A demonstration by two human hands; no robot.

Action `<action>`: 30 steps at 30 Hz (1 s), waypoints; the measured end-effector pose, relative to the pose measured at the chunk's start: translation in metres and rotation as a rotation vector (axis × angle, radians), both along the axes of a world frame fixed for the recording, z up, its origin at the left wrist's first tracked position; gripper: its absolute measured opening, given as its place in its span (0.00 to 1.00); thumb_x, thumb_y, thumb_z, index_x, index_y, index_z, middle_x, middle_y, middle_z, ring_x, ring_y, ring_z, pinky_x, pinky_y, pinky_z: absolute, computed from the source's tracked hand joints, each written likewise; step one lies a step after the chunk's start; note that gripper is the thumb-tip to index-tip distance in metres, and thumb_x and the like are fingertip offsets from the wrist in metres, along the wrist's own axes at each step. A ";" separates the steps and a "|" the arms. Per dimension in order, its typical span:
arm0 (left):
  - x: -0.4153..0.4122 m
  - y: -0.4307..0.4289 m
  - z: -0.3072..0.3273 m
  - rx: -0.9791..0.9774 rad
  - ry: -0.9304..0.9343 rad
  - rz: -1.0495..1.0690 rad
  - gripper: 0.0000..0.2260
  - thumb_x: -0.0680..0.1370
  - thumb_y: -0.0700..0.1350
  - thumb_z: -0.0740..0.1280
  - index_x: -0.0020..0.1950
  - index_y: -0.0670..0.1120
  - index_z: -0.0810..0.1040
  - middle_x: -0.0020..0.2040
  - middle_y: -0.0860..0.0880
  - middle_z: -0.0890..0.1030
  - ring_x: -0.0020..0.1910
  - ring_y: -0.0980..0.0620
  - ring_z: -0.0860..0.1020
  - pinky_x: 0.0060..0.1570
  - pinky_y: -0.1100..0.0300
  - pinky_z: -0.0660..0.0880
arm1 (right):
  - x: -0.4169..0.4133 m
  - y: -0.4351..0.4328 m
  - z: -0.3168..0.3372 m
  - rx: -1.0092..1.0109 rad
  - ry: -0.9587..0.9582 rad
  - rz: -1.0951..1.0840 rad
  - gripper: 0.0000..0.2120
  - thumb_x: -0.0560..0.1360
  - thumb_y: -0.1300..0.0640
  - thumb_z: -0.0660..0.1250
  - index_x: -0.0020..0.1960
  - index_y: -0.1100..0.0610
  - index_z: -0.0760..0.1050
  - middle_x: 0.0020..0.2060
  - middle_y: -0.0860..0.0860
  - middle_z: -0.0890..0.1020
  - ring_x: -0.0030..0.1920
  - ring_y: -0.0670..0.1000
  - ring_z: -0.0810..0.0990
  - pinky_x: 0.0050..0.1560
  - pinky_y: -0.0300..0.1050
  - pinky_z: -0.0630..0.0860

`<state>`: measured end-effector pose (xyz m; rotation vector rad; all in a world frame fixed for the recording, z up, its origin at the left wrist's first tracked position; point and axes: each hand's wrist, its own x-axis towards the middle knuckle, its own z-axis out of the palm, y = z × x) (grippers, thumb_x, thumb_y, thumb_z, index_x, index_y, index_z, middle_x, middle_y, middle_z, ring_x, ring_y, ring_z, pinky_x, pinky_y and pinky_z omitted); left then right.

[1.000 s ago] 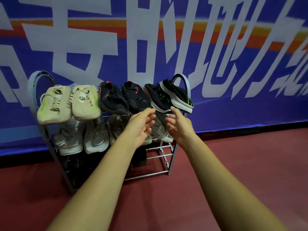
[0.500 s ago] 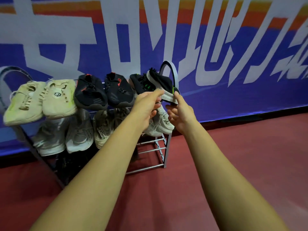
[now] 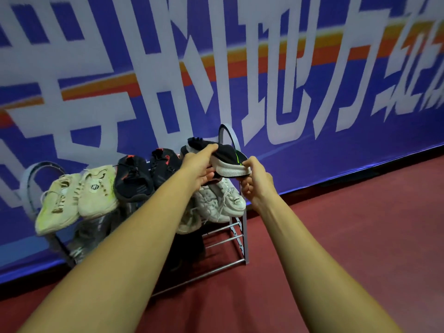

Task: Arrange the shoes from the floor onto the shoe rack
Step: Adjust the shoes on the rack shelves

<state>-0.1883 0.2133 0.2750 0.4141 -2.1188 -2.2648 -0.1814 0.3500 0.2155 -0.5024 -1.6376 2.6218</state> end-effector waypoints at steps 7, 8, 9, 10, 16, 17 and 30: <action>0.005 -0.039 0.014 0.293 -0.039 0.079 0.21 0.74 0.55 0.72 0.61 0.45 0.75 0.55 0.43 0.81 0.51 0.46 0.81 0.41 0.55 0.80 | 0.005 0.013 0.013 -0.104 0.129 0.078 0.11 0.64 0.51 0.70 0.34 0.52 0.68 0.26 0.47 0.63 0.24 0.45 0.60 0.26 0.40 0.56; 0.006 -0.048 0.013 0.287 -0.012 0.119 0.23 0.74 0.55 0.72 0.64 0.45 0.73 0.55 0.42 0.81 0.51 0.45 0.82 0.43 0.55 0.81 | 0.006 0.014 0.014 -0.107 0.139 0.078 0.10 0.64 0.51 0.70 0.34 0.52 0.69 0.26 0.47 0.63 0.25 0.45 0.59 0.26 0.39 0.56; 0.007 -0.058 0.012 0.249 0.022 0.173 0.25 0.74 0.55 0.72 0.66 0.45 0.71 0.56 0.42 0.81 0.52 0.45 0.82 0.46 0.54 0.81 | 0.008 0.015 0.016 -0.105 0.144 0.080 0.10 0.64 0.51 0.69 0.34 0.52 0.69 0.26 0.47 0.63 0.24 0.45 0.59 0.26 0.39 0.56; 0.007 -0.068 0.012 0.209 0.053 0.219 0.27 0.74 0.54 0.72 0.68 0.45 0.69 0.58 0.42 0.80 0.52 0.45 0.83 0.49 0.54 0.81 | 0.010 0.017 0.018 -0.104 0.145 0.086 0.09 0.65 0.50 0.69 0.34 0.52 0.69 0.26 0.46 0.62 0.24 0.45 0.59 0.25 0.39 0.56; 0.029 -0.116 0.022 0.166 -0.079 0.074 0.12 0.75 0.43 0.71 0.57 0.43 0.78 0.48 0.44 0.83 0.40 0.50 0.82 0.28 0.65 0.75 | 0.012 0.023 0.041 -0.086 0.093 0.106 0.12 0.69 0.48 0.66 0.32 0.52 0.70 0.23 0.47 0.62 0.23 0.46 0.58 0.30 0.40 0.56; 0.033 -0.120 0.023 0.170 -0.089 0.048 0.11 0.74 0.42 0.70 0.55 0.44 0.77 0.46 0.44 0.83 0.38 0.50 0.82 0.24 0.66 0.72 | 0.010 0.020 0.048 -0.069 0.084 0.095 0.12 0.70 0.47 0.66 0.32 0.52 0.70 0.21 0.47 0.63 0.22 0.46 0.59 0.28 0.39 0.58; 0.057 -0.062 0.034 0.478 -0.037 -0.144 0.05 0.76 0.36 0.62 0.49 0.41 0.77 0.44 0.44 0.80 0.40 0.48 0.80 0.23 0.67 0.70 | 0.003 -0.005 0.075 0.218 0.088 0.156 0.22 0.75 0.46 0.72 0.60 0.61 0.73 0.47 0.55 0.85 0.43 0.49 0.82 0.37 0.40 0.73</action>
